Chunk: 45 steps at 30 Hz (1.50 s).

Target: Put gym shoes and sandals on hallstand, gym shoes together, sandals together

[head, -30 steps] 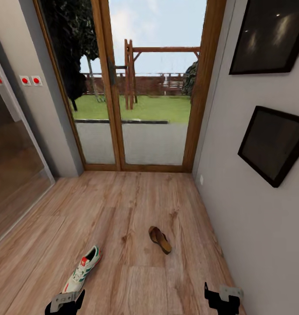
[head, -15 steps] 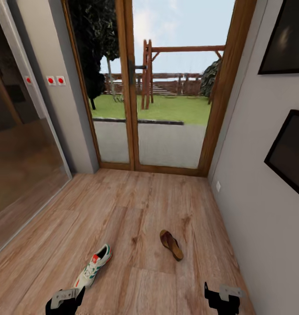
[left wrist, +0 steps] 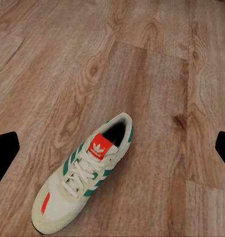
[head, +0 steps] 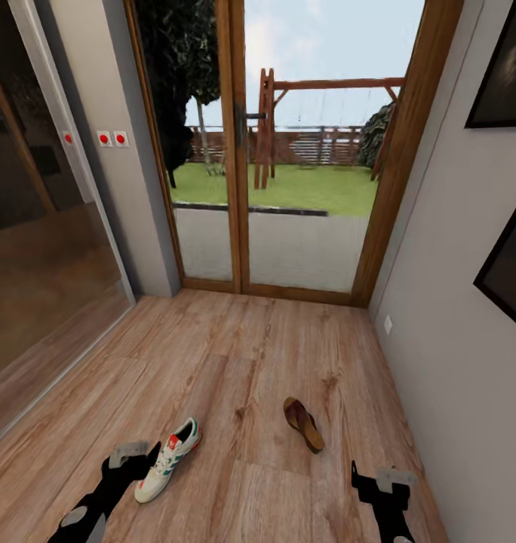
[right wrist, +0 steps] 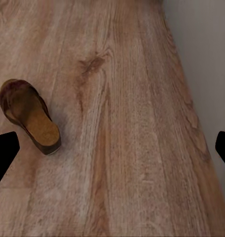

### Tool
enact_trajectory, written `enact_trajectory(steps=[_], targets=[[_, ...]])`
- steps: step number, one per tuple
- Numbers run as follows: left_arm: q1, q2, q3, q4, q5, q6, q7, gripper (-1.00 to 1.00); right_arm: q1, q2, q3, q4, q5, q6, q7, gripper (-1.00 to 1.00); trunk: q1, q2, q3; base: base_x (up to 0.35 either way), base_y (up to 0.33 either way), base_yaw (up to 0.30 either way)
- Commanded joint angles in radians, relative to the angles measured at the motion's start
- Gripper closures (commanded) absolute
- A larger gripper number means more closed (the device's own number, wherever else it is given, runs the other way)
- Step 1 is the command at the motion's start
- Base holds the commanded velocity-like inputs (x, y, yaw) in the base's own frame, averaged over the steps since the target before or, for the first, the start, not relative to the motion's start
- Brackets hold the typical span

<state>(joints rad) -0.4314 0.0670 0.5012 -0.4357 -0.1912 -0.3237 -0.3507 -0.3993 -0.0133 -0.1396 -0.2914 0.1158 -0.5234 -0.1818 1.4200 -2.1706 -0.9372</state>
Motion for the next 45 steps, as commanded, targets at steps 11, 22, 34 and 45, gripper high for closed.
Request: enact_trajectory(steps=[11,22,34,45], targets=[[-0.2,-0.019,-0.074,0.0,-0.019,0.194,-0.004,-1.0,-0.001,-0.007,-0.006,-0.188,0.053,0.277,0.058,-1.0,0.0,0.0,-0.001,0.0,0.0,0.003],[-0.226,-0.064,-0.179,0.001,-0.017,0.196,0.072,-1.0,0.0,-0.008,-0.005,-0.231,0.059,0.36,0.093,-1.0,0.0,0.0,-0.001,0.002,0.0,0.0],[-0.227,-0.063,-0.182,-0.001,-0.016,0.194,0.074,-1.0,0.0,-0.025,-0.004,-0.22,0.061,0.359,0.094,-1.0,0.0,0.0,-0.001,0.256,-0.068,0.0],[-0.227,-0.064,-0.182,-0.001,-0.016,0.193,0.069,-1.0,0.0,-0.034,-0.004,-0.181,0.059,0.359,0.094,-1.0,0.0,0.0,-0.001,0.287,-0.158,0.0]])
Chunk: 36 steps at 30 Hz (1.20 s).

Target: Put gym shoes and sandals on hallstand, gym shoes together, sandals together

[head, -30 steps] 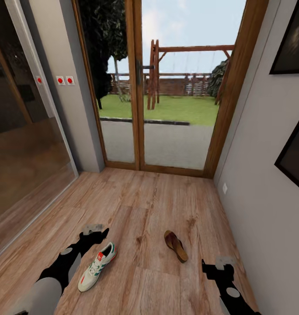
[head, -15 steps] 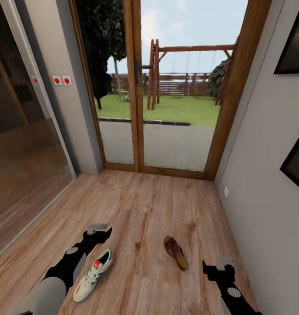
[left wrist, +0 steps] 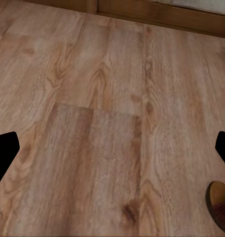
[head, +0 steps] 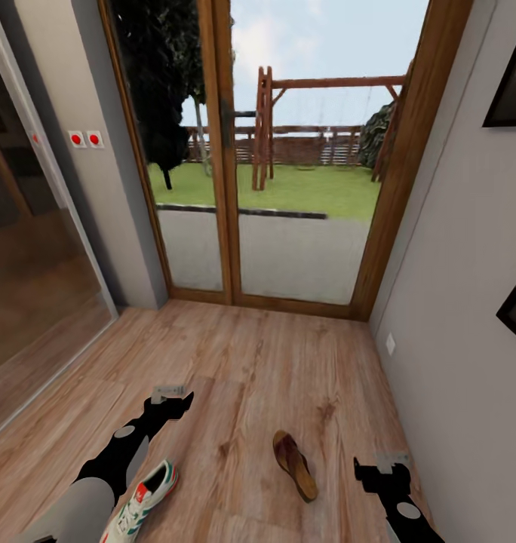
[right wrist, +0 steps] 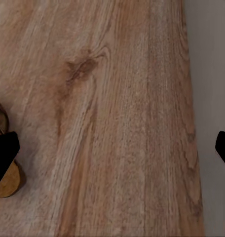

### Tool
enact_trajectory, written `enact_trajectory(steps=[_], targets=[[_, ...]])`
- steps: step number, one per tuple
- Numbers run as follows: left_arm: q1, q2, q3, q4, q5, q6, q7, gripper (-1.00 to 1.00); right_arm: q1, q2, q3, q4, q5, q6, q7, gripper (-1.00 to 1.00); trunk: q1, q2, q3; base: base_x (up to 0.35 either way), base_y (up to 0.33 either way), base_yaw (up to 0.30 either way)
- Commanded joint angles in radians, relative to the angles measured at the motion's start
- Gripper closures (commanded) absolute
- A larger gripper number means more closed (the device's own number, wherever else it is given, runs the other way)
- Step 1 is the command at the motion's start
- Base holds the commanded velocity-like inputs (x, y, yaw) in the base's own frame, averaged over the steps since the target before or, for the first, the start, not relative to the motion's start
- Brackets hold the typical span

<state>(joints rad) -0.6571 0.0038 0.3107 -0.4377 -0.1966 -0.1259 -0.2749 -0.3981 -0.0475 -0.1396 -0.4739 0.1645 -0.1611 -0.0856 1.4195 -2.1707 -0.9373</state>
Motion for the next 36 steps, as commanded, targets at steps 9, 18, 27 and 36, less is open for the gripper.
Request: enact_trajectory(steps=[9,18,27,36], targets=[[-0.001,-0.001,0.008,0.001,-0.011,-0.005,-0.009,-1.0,-0.001,0.001,-0.003,0.007,0.01,-0.003,-0.002,-1.0,0.0,0.0,-0.001,0.319,-0.067,0.0],[-0.002,0.001,0.01,0.0,-0.009,-0.005,-0.01,-1.0,-0.001,0.001,-0.003,0.008,0.011,-0.003,-0.002,-1.0,0.0,0.0,-0.001,0.147,-0.005,0.0],[-0.002,0.001,0.01,-0.001,-0.009,-0.005,-0.01,-1.0,-0.001,0.002,-0.002,0.008,0.011,-0.003,-0.002,-1.0,0.0,0.0,-0.001,0.178,0.0,0.0],[-0.002,-0.001,0.01,0.0,-0.008,-0.005,-0.01,-1.0,-0.001,0.002,-0.003,0.008,0.01,-0.003,-0.002,-1.0,0.0,0.0,-0.001,0.061,0.0,0.0]])
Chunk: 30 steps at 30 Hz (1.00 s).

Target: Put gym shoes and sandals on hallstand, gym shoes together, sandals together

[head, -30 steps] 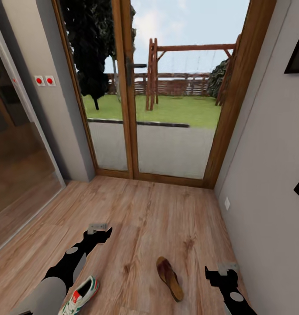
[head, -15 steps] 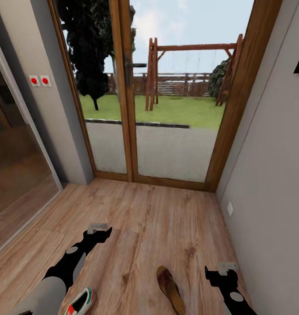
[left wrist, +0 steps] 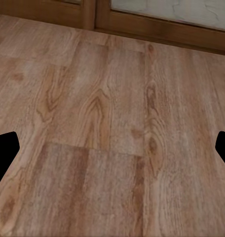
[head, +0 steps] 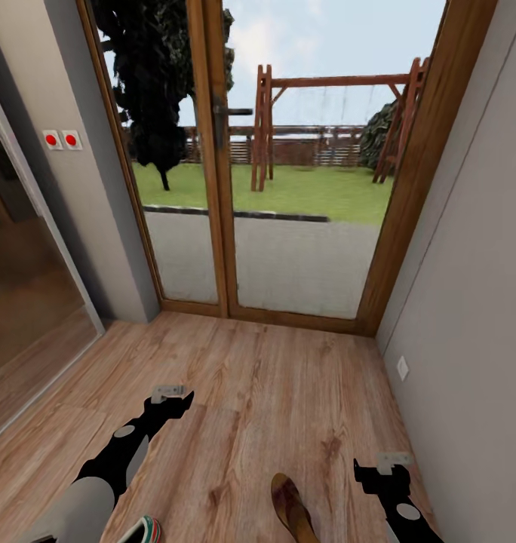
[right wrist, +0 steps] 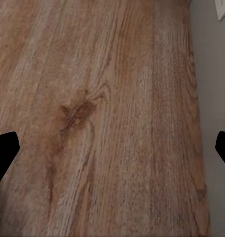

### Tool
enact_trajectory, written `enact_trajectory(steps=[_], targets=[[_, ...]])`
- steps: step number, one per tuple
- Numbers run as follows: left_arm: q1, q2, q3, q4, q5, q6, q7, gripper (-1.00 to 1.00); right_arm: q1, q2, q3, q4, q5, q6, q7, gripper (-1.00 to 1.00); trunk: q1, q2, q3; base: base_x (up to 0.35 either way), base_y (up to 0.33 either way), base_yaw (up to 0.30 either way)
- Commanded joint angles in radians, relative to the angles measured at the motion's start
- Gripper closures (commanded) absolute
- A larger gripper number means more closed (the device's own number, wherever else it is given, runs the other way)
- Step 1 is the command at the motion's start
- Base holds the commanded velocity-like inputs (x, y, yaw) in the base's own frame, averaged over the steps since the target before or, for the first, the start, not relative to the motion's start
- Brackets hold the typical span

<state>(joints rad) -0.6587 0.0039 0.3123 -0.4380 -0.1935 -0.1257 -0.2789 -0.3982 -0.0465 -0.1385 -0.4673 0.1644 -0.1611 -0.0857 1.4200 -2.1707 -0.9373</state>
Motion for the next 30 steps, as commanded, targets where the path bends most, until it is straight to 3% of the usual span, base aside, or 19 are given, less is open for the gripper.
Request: enact_trajectory(steps=[1,11,20,21,24,27,30], targets=[[-0.001,-0.001,0.008,0.001,-0.011,-0.005,-0.006,-1.0,-0.001,0.001,-0.004,0.001,0.01,-0.003,-0.002,-1.0,0.0,0.0,-0.001,0.007,0.0,0.0],[-0.001,-0.002,0.006,0.001,-0.012,-0.004,-0.009,-1.0,-0.001,0.004,-0.004,0.001,0.01,-0.003,-0.003,-1.0,0.0,0.0,-0.001,0.001,0.0,0.018],[-0.011,-0.006,-0.017,-0.005,-0.012,0.005,-0.047,-1.0,-0.001,0.001,-0.004,0.001,0.012,-0.003,-0.002,-1.0,0.0,0.0,-0.005,0.0,0.0,0.214],[-0.036,-0.026,-0.035,-0.029,-0.013,0.037,-0.094,-1.0,-0.001,0.0,-0.003,0.002,0.015,-0.001,-0.001,-1.0,0.0,0.0,-0.005,0.0,0.0,0.081],[-0.058,-0.04,-0.04,-0.048,-0.016,0.088,-0.108,-1.0,-0.001,0.0,-0.003,0.003,0.02,0.0,0.0,-1.0,0.0,0.0,-0.006,0.0,0.0,0.053],[-0.096,-0.052,-0.047,-0.079,-0.019,0.201,-0.122,-1.0,-0.001,-0.001,-0.003,0.013,0.038,0.001,0.004,-1.0,0.0,0.0,-0.006,0.0,0.0,0.02],[-0.12,-0.055,-0.056,-0.097,-0.02,0.262,-0.126,-1.0,-0.001,-0.001,-0.003,0.029,0.052,0.001,0.027,-1.0,0.0,0.0,-0.006,0.0,0.0,0.008]])
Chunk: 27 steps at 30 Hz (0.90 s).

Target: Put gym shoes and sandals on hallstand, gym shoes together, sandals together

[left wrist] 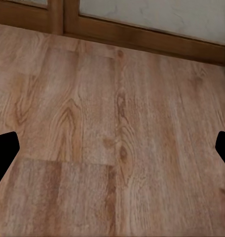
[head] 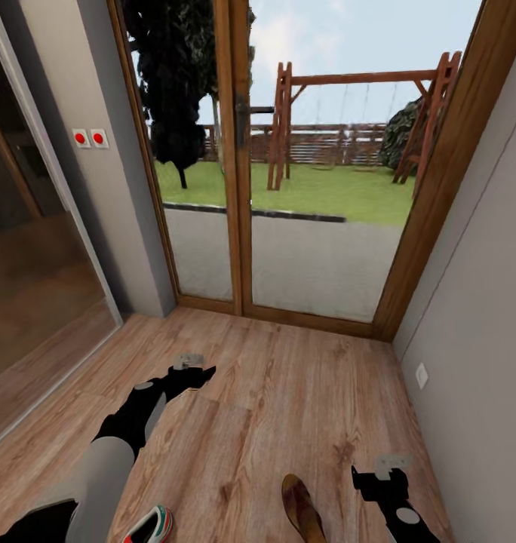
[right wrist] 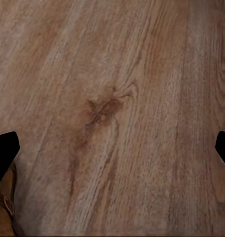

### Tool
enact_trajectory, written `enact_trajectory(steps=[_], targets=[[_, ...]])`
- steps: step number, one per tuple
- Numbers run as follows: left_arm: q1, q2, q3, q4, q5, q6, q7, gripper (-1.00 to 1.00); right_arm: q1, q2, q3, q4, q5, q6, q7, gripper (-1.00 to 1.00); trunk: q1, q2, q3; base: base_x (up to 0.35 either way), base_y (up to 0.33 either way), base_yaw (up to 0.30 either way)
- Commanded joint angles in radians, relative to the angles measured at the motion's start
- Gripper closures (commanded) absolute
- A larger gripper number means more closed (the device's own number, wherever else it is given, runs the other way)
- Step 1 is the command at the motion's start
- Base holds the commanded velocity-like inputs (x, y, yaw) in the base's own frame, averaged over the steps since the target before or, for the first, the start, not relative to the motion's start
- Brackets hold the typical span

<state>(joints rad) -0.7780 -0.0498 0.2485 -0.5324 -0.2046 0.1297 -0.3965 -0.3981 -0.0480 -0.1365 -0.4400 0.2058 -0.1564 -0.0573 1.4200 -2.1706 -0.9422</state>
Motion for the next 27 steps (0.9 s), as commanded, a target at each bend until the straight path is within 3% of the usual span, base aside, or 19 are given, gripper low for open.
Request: enact_trajectory(steps=[1,7,18,27], targets=[[-0.007,-0.002,0.005,-0.005,-0.01,0.017,-0.008,-1.0,-0.001,0.001,-0.005,0.004,0.013,-0.003,0.008,-1.0,0.004,-0.007,-0.004,0.0,0.0,0.004],[-0.036,-0.003,-0.022,-0.015,-0.01,0.052,-0.005,-1.0,-0.001,0.0,-0.006,0.014,0.019,-0.004,0.068,-1.0,0.027,-0.049,-0.023,0.0,0.0,0.002],[-0.052,-0.001,-0.069,-0.015,-0.011,0.074,-0.001,-1.0,-0.001,0.0,-0.008,0.017,0.02,-0.005,0.09,-1.0,0.069,-0.126,-0.062,0.0,0.0,0.0],[-0.108,0.001,-0.072,-0.018,-0.009,0.194,-0.003,-1.0,-0.001,0.0,-0.012,0.011,0.02,-0.003,0.091,-1.0,0.103,-0.189,-0.104,0.0,0.0,0.0]])
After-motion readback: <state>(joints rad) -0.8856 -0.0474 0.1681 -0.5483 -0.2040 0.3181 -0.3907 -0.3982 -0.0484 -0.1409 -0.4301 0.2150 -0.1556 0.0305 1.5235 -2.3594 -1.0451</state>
